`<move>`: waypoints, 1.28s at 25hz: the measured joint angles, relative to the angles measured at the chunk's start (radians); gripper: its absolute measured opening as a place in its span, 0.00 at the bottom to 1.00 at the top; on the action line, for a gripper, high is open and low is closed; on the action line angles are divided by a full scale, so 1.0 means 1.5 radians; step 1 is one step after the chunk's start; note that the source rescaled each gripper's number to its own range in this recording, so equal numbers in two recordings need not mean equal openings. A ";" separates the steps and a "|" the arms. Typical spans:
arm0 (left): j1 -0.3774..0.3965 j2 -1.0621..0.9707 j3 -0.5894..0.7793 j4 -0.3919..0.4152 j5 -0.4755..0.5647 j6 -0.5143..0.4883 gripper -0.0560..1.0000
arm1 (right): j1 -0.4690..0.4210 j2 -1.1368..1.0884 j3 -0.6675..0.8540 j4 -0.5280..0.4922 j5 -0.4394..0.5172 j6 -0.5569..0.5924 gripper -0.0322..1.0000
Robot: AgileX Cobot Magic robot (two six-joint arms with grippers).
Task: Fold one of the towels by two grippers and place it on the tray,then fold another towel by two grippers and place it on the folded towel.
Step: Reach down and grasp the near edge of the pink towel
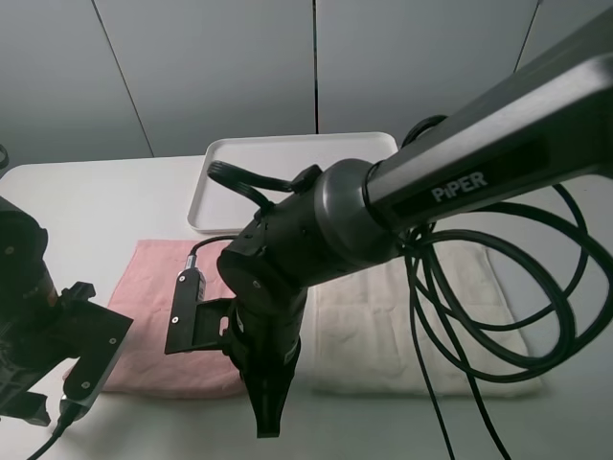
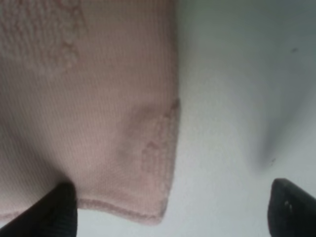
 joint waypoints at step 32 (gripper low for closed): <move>0.000 -0.015 0.068 0.081 -0.187 -0.075 0.09 | 0.000 0.001 0.000 -0.001 -0.001 0.049 0.04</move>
